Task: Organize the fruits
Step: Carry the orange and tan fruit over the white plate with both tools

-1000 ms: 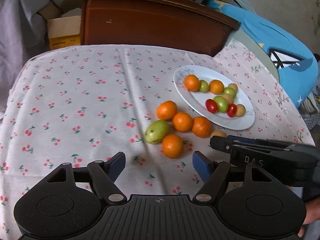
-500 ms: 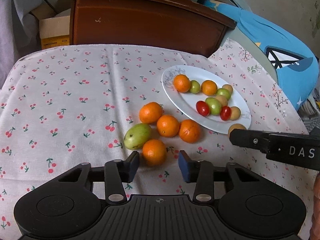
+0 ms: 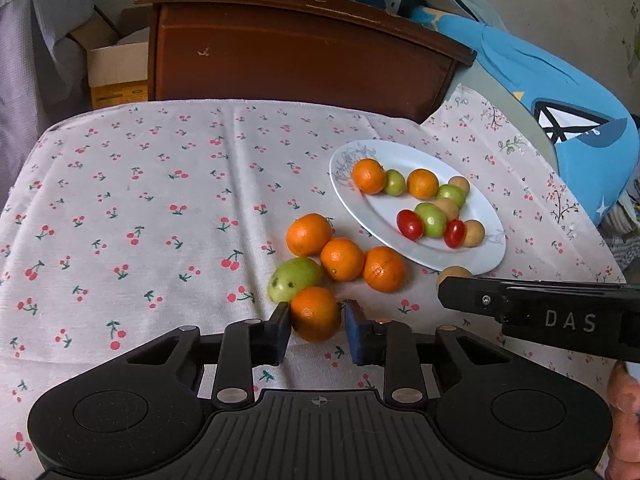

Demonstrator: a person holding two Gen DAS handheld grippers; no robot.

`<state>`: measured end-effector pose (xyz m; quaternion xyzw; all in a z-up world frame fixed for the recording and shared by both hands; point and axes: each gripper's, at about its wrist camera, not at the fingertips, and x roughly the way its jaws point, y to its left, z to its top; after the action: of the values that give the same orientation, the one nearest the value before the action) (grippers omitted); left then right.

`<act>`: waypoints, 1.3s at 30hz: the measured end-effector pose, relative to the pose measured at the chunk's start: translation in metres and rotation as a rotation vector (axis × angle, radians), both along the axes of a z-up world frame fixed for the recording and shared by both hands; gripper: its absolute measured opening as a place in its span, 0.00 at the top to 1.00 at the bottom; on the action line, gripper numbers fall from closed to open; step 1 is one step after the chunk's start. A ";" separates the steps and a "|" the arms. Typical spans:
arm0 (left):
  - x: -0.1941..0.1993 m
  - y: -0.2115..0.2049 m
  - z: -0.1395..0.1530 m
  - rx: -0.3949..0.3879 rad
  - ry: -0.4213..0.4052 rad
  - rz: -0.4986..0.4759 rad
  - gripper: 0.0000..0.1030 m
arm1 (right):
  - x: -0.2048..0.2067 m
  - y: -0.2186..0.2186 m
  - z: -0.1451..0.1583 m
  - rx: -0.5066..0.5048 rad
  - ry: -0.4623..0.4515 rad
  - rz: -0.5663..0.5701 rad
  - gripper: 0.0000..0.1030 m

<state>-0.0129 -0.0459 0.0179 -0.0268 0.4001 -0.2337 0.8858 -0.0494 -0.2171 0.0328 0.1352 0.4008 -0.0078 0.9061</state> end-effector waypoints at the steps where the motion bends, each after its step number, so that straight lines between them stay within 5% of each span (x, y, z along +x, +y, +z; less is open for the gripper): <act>1: 0.000 0.001 0.001 0.001 -0.001 0.003 0.75 | 0.000 0.000 0.000 0.000 -0.001 0.001 0.73; 15: -0.007 0.007 0.029 0.020 -0.022 0.011 0.75 | -0.003 -0.006 0.007 -0.008 -0.040 -0.003 0.73; 27: 0.013 0.013 0.083 0.018 -0.113 -0.055 0.75 | -0.009 -0.042 0.043 0.046 -0.176 -0.068 0.72; 39: 0.051 -0.014 0.075 0.032 -0.079 -0.116 0.75 | 0.002 -0.091 0.032 0.196 -0.122 -0.249 0.72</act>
<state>0.0384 -0.0598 0.0927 0.0202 0.3692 -0.2792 0.8862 -0.0471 -0.3077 0.0646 0.2718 0.3240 -0.0724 0.9033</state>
